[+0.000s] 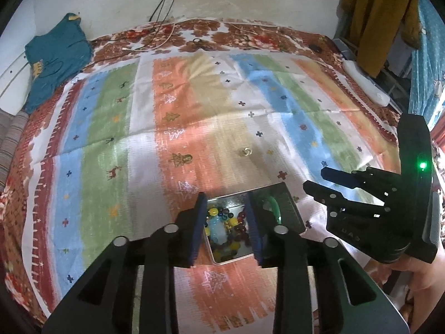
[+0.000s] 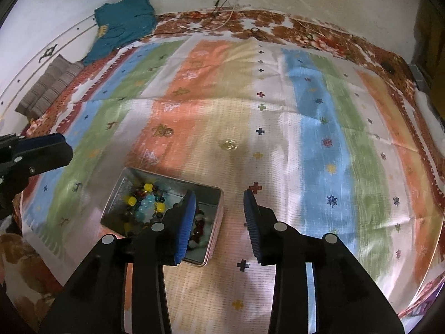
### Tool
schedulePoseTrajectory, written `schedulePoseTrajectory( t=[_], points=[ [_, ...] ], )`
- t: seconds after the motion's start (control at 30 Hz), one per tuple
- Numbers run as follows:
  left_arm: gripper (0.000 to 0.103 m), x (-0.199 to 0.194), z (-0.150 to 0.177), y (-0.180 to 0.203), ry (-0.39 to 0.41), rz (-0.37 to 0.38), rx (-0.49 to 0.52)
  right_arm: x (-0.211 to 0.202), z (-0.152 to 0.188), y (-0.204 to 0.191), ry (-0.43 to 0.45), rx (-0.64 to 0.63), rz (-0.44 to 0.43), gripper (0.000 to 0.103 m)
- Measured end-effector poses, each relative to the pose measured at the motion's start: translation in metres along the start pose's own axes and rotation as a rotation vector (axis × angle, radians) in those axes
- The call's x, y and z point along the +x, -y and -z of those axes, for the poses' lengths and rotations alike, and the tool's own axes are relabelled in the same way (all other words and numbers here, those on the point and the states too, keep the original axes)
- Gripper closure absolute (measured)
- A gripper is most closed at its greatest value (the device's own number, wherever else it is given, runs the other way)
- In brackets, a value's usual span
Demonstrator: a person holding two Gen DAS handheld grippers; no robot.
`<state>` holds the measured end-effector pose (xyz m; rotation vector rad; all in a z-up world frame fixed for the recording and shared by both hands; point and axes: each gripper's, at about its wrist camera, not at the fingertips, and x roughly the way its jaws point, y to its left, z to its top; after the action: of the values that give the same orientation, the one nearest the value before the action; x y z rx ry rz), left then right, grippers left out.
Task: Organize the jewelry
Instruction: 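Move both tools toward the small gold rings on the cloth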
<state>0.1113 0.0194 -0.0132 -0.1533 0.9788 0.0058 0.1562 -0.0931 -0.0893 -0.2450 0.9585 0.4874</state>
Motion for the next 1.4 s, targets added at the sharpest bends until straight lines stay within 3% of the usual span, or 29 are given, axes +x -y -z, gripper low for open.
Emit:
schedulePoseTrajectory(
  t=[0.23, 0.5, 0.77, 1.4],
  points=[
    [0.060, 0.008, -0.006, -0.015, -0.003, -0.031, -0.048, 0.009, -0.005, 0.002, -0.020, 0.006, 0.004, 0.054],
    [0.058, 0.032, -0.018, -0.036, -0.051, -0.083, -0.110, 0.022, -0.016, 0.008, -0.035, 0.035, -0.001, 0.052],
    [0.056, 0.048, -0.026, -0.035, -0.074, -0.115, -0.103, 0.029, -0.025, 0.003, -0.041, 0.026, 0.005, 0.052],
    [0.057, 0.084, -0.049, -0.042, -0.127, -0.126, -0.102, 0.066, -0.044, 0.005, -0.104, 0.020, 0.002, 0.052]
  ],
)
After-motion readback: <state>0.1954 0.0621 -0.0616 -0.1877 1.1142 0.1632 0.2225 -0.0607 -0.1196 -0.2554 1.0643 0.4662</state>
